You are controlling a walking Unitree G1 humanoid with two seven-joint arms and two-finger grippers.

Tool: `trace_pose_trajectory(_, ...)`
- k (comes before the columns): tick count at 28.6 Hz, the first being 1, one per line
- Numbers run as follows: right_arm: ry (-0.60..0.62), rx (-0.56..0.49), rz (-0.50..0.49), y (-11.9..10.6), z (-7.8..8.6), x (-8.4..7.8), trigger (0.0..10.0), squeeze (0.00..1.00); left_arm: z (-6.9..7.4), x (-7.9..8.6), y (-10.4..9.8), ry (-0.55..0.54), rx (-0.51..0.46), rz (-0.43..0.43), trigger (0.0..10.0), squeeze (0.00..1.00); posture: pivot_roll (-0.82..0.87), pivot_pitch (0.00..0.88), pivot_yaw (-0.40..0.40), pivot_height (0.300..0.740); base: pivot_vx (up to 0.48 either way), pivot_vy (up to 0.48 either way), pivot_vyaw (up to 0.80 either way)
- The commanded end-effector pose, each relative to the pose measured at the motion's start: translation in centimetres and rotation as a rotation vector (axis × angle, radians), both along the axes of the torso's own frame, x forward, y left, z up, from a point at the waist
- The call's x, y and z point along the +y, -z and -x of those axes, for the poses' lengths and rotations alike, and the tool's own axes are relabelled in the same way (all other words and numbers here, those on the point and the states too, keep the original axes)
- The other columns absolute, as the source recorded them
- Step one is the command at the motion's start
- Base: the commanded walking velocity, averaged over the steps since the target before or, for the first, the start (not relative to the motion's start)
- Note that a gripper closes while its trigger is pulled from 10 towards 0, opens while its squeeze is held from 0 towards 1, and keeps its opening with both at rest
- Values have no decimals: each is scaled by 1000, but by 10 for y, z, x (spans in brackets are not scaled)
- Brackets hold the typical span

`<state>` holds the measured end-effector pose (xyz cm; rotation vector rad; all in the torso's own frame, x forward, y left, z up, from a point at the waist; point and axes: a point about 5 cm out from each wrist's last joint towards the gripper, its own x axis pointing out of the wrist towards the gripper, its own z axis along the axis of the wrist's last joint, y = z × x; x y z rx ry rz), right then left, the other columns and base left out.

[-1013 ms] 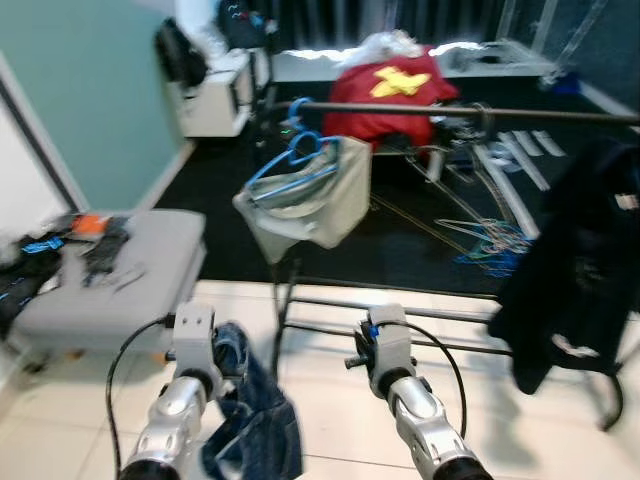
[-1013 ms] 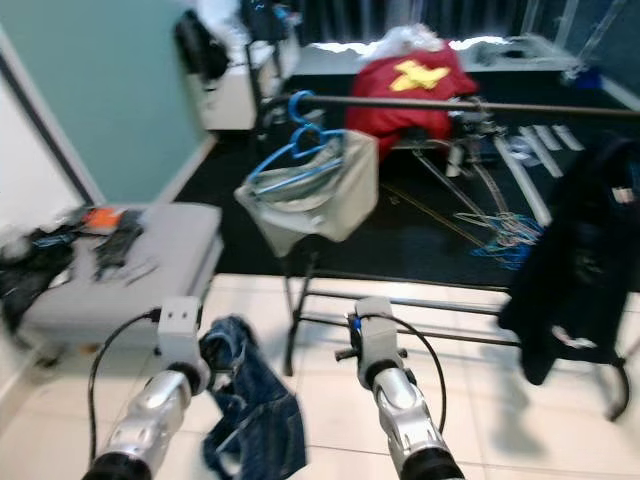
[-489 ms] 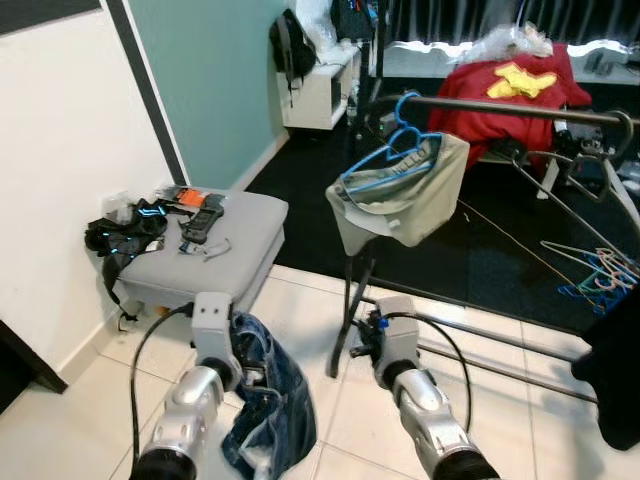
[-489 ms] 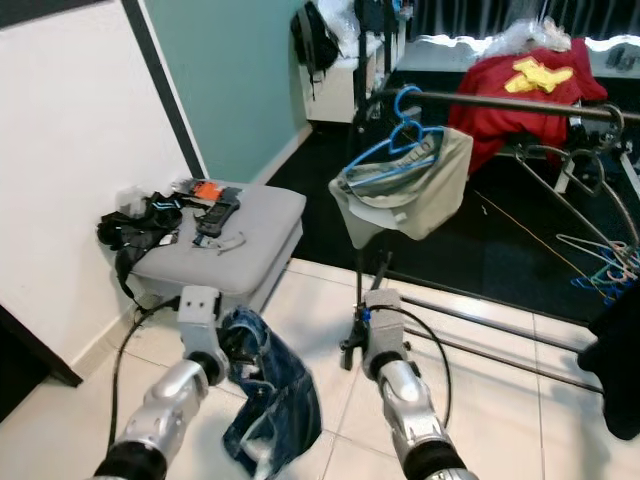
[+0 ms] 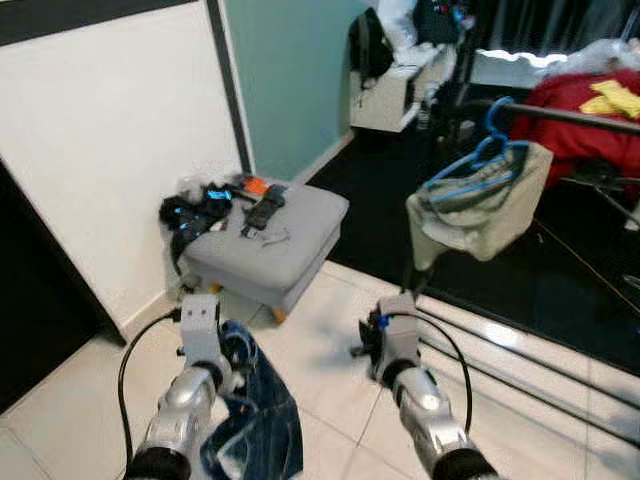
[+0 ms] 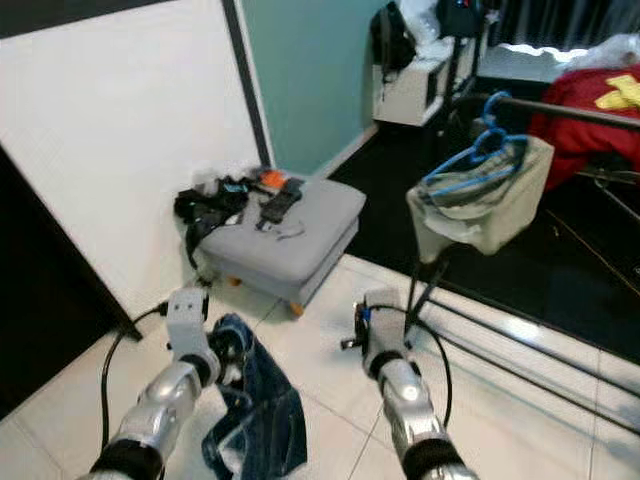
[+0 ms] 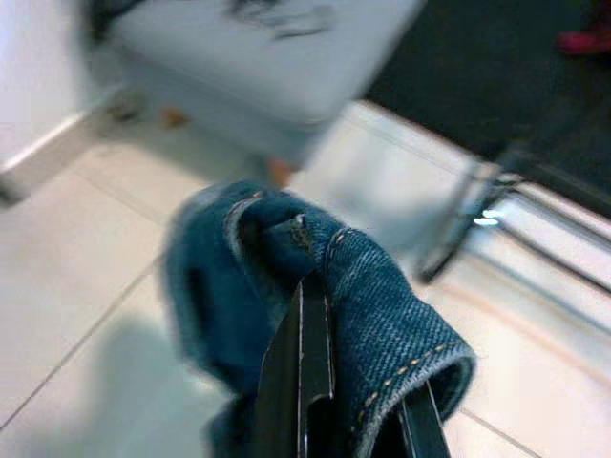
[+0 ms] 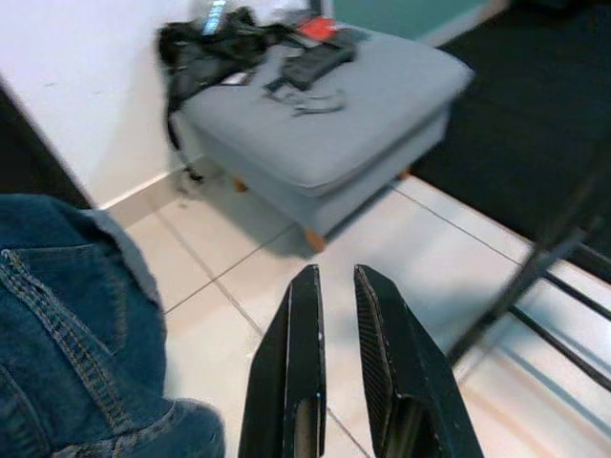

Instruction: Hang hanger

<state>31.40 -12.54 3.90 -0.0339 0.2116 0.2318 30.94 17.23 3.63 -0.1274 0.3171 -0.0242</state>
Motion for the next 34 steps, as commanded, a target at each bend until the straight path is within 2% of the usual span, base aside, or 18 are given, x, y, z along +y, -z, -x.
trace_pose_trajectory(1, -1, 9, 7, 2, 1, 1, 10000, 0, 2, 11, 1, -43, 17, -25, 10000, 0, -33, 15, 18, 740, 0, 0, 800)
trace_pose_trajectory(3, 2, 17, 2, 4, 2, 2, 10000, 0, 7, 18, 5, -98, 53, -11, 10000, 0, -21, 3, 17, 740, 0, 0, 800)
trace_pose_trajectory(5, 0, 21, -1, 5, 2, 4, 10000, 0, 8, 21, 3, -97, 28, -49, 10000, 0, -16, 0, 21, 740, 0, 0, 800)
trace_pose_trajectory(10, -6, 24, -5, 6, 3, 6, 10000, 0, 8, 22, 2, -108, 5, -68, 10000, 0, -16, 0, 26, 740, 0, 0, 800)
trace_pose_trajectory(11, -1, 26, -7, 7, 3, 6, 10000, 0, 9, 21, 3, -117, 26, -105, 10000, 0, -20, 2, 28, 740, 0, 0, 800)
trace_pose_trajectory(14, 13, 25, -19, 7, 4, 6, 10000, 0, 10, 14, 5, -70, 56, -80, 10000, 0, -14, 18, 27, 740, 0, 0, 800)
trace_pose_trajectory(18, 17, 39, -16, 11, 6, 5, 10000, 0, 9, 2, 0, 33, 18, -85, 10000, 0, -7, 23, 41, 740, 0, 0, 800)
trace_pose_trajectory(27, -2, 40, -15, 14, 10, 6, 10000, 0, 6, -8, -2, 84, -21, -106, 10000, 0, -38, 15, 79, 740, 0, 0, 800)
trace_pose_trajectory(34, 20, 54, -36, 17, 13, 3, 10000, 0, 8, -11, -4, 86, -34, -102, 10000, 0, -12, 30, 42, 740, 0, 0, 800)
